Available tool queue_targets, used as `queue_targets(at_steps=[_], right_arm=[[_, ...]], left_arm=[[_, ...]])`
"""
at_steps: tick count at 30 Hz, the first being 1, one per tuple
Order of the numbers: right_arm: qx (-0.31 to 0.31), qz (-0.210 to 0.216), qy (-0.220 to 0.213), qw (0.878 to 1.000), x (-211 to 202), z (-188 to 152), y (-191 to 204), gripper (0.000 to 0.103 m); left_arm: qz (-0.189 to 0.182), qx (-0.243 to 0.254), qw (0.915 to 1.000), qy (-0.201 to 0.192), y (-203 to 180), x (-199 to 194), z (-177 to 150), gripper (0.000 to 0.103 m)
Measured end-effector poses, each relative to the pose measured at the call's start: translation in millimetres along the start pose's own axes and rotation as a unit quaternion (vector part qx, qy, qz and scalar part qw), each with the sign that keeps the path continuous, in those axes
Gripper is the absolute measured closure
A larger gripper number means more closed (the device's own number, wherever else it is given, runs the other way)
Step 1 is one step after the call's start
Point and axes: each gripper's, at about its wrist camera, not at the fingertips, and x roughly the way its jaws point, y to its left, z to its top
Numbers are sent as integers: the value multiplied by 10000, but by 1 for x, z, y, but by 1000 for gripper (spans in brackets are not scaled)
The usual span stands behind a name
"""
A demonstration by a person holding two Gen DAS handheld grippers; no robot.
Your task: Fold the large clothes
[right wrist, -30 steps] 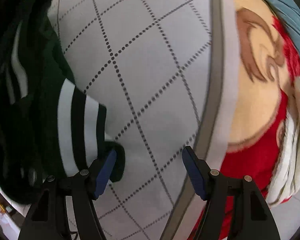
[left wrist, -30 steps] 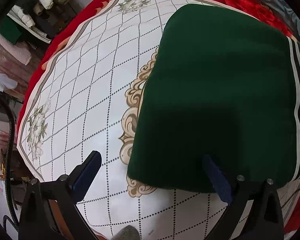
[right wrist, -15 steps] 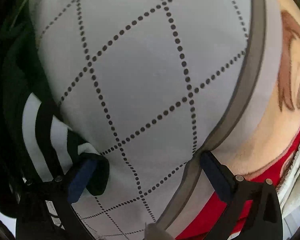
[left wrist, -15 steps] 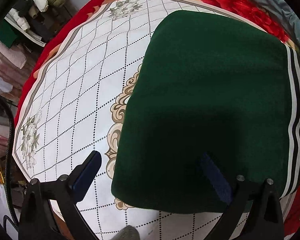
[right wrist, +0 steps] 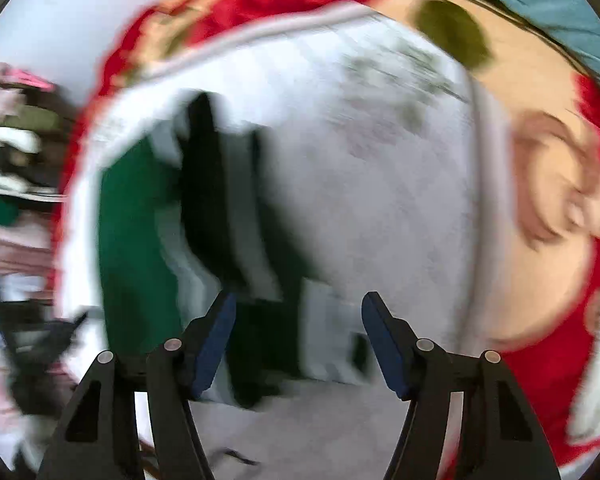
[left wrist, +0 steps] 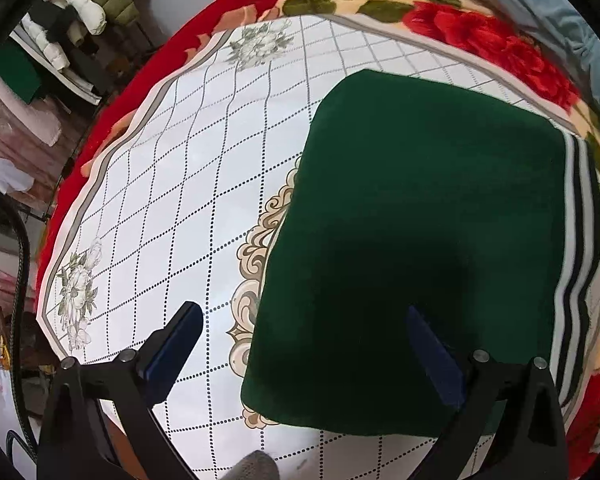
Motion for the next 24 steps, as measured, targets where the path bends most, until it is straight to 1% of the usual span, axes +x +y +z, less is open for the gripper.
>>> queue_targets(at_steps=[1,2,4,5,7,8,9,10,11,12,13,14,15,16,17,18,19,22,23,24], right_arm=[[-111,241,-13,9996,5,0,12,36],[-185,322,50,9993,13,0,23,36],[-263,414,172,9986,38,11,49,36],[-326,408,222,9984,49,14,55,36],[-429,121,332,9985,69,16,63,36],[-441,113,344,9984,80,2,67,39],[-420,76,362,9984,84,0,67,53],[-388,30,350,9986,86,-2,67,58],[-378,-51,316,9988,85,-1,69,68],[-380,-94,250,9989,84,-2,70,82],[-367,-127,183,9991,84,-4,72,88],[-322,-110,127,9993,80,-9,65,92],[-159,56,58,9998,70,-13,60,95],[123,295,-54,9995,62,-12,56,95],[303,446,-126,9985,60,-14,51,96],[478,536,-186,9972,56,-13,45,97],[620,523,-159,9966,58,-12,39,97],[845,120,134,9963,79,-12,25,97],[829,1,239,9963,86,-14,26,97],[752,-105,300,9967,94,-12,38,96]], left_arm=[[17,8,10000,32,0,3,1,0],[72,44,9999,76,-3,8,3,0],[123,90,9998,133,-6,17,5,0],[129,98,9997,162,-8,20,5,0],[105,73,9996,235,-11,30,5,0],[124,98,9995,284,-13,36,5,0],[147,119,9993,322,-14,39,4,0],[160,131,9992,349,-15,43,3,0],[156,117,9992,352,-15,45,2,0],[135,94,9993,342,-15,45,0,0],[112,80,9993,339,-14,45,0,0],[100,66,9994,336,-14,45,-1,0],[91,61,9994,334,-14,45,-1,0],[58,50,9994,334,-13,44,-1,0],[23,41,9994,336,-13,43,-1,0],[4,46,9994,339,-14,43,-1,0],[10,61,9994,342,-15,43,-1,0],[60,160,9991,385,-19,42,-1,0],[68,183,9991,385,-19,41,-1,0],[77,192,9991,376,-18,39,0,0]])
